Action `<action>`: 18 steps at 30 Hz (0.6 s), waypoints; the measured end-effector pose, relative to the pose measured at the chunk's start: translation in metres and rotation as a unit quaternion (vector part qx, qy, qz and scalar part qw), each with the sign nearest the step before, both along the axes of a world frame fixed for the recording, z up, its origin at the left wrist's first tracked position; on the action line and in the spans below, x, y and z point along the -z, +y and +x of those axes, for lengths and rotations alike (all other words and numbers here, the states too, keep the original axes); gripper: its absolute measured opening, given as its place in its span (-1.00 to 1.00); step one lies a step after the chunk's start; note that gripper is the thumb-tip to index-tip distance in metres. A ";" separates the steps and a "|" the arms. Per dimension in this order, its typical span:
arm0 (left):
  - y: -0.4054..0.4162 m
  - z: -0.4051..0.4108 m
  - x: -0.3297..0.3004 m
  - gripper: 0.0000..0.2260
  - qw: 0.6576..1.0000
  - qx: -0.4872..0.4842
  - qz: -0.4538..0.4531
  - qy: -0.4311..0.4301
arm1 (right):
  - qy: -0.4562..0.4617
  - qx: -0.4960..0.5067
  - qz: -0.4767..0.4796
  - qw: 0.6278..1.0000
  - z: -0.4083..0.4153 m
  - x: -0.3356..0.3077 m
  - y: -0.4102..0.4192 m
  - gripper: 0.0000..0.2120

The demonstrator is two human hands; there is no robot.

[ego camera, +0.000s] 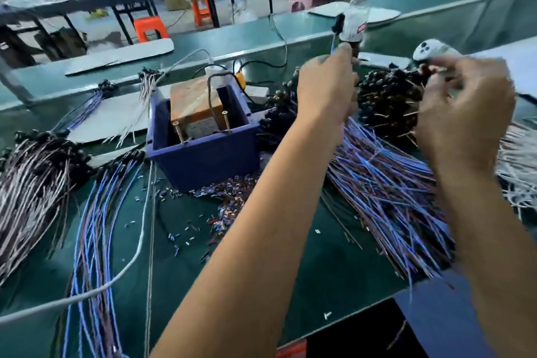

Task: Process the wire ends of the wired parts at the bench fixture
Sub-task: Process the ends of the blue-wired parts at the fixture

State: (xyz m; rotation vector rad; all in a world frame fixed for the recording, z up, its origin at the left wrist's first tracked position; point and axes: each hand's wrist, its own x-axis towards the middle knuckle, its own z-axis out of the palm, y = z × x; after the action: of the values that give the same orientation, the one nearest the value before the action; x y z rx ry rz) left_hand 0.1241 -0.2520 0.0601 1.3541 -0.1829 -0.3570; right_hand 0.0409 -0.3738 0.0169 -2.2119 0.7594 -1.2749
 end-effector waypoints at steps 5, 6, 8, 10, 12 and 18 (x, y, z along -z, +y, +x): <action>-0.031 0.015 0.003 -0.67 0.984 -0.052 -0.136 0.107 | 0.067 -0.273 0.034 0.959 -0.012 -0.009 0.017 -0.68; -0.033 0.018 0.002 -0.68 0.977 -0.061 -0.165 0.118 | 0.085 -0.298 0.050 0.950 -0.014 -0.007 0.014 -0.69; -0.031 0.024 -0.001 -0.68 0.967 -0.082 -0.212 0.117 | 0.090 -0.303 0.020 0.949 -0.019 -0.006 0.001 -0.74; -0.027 0.032 -0.004 -0.67 0.970 -0.115 -0.199 0.080 | 0.065 -0.289 -0.015 0.955 -0.026 -0.009 -0.014 -0.79; -0.025 0.040 -0.005 -0.69 0.983 -0.148 -0.105 0.000 | 0.056 -0.293 -0.031 0.954 -0.032 -0.012 -0.024 -0.82; -0.016 0.057 0.028 -0.82 0.888 -0.187 0.321 -0.272 | 0.258 -0.214 -0.095 0.937 -0.026 0.026 -0.026 -0.91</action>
State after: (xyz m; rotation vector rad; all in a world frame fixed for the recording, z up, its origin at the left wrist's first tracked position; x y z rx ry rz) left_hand 0.1809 -0.2676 0.0317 2.0864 -0.2745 0.3373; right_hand 0.0152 -0.3999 -0.0091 -2.7162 0.2943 -0.5757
